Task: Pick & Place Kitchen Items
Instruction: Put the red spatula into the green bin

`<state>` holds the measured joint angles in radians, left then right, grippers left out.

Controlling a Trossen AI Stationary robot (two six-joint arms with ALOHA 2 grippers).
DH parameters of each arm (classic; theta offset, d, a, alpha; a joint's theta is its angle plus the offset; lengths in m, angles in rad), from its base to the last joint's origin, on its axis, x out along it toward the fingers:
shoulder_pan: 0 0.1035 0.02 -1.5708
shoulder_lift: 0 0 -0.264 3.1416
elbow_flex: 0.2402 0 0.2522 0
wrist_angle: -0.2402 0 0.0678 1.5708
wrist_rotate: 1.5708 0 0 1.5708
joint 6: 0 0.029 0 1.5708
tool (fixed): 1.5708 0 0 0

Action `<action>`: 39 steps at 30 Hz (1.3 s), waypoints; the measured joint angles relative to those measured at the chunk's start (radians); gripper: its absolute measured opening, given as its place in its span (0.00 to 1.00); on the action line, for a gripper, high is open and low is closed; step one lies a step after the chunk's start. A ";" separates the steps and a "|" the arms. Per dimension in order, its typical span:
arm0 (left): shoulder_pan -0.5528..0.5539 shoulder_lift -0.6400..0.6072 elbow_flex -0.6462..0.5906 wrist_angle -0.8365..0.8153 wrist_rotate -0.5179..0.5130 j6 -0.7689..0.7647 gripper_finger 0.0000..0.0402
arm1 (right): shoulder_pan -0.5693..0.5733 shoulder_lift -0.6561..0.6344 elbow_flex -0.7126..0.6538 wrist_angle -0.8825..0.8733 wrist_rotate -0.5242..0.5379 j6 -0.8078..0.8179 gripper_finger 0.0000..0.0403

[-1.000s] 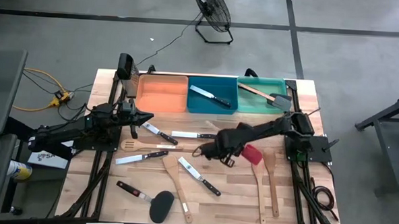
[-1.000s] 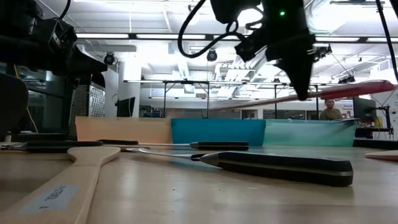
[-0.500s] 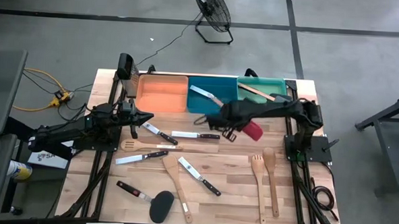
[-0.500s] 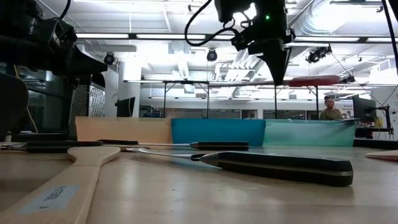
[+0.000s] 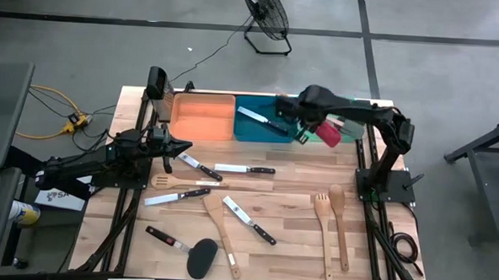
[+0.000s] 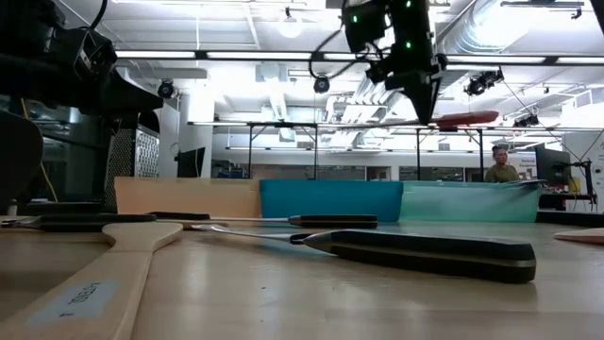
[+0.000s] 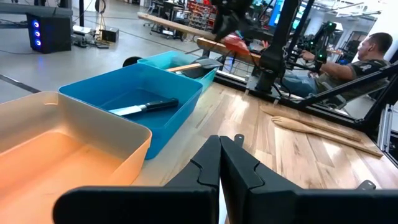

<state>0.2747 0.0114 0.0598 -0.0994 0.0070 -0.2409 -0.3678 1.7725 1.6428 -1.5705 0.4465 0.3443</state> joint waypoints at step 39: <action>0.000 0.000 0.000 0.000 0.000 0.000 0.00 | -0.378 0.002 -0.272 0.087 -0.027 -0.498 0.14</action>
<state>0.2746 0.0113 0.0598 -0.0994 0.0069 -0.2409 -0.7460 1.7744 1.3712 -1.4833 0.4192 -0.1536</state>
